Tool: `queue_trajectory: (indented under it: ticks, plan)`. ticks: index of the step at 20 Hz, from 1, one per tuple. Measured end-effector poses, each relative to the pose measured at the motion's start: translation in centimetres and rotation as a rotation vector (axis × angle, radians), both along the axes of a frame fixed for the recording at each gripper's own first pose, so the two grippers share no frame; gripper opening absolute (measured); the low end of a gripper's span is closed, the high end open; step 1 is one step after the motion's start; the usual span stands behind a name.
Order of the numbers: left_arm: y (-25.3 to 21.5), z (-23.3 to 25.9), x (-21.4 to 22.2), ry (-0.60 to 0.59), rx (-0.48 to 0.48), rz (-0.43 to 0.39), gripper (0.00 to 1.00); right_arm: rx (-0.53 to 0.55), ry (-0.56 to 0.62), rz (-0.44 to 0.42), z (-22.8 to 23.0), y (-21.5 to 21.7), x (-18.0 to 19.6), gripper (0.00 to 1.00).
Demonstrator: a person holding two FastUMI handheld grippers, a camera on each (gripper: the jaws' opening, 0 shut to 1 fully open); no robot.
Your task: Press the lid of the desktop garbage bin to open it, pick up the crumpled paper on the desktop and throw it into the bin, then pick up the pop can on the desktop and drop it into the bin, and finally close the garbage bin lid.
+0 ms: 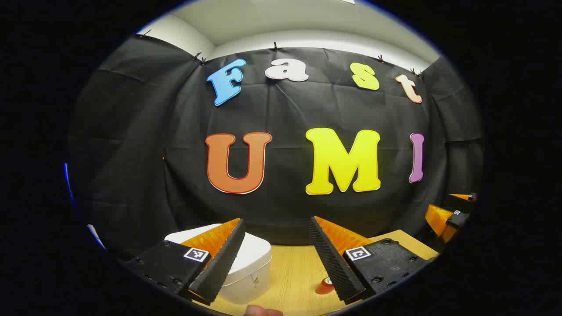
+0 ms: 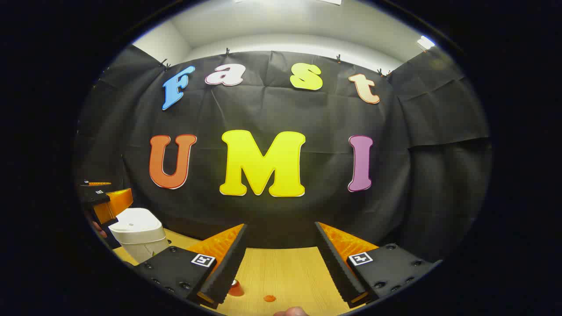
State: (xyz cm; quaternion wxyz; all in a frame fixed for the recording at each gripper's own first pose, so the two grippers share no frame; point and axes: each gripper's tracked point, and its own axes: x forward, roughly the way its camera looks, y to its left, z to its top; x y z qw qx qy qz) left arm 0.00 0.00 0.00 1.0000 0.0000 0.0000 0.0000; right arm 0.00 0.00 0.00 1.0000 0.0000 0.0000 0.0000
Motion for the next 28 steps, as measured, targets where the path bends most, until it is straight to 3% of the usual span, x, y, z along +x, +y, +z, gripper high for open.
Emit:
queue_trajectory:
  ticks: [28]
  plan:
    - [-0.4, 1.3, 1.0, -0.026, 0.027, 0.023, 0.97, 0.037, -0.029, 0.012, 1.3, -0.2, 1.3, 0.93]
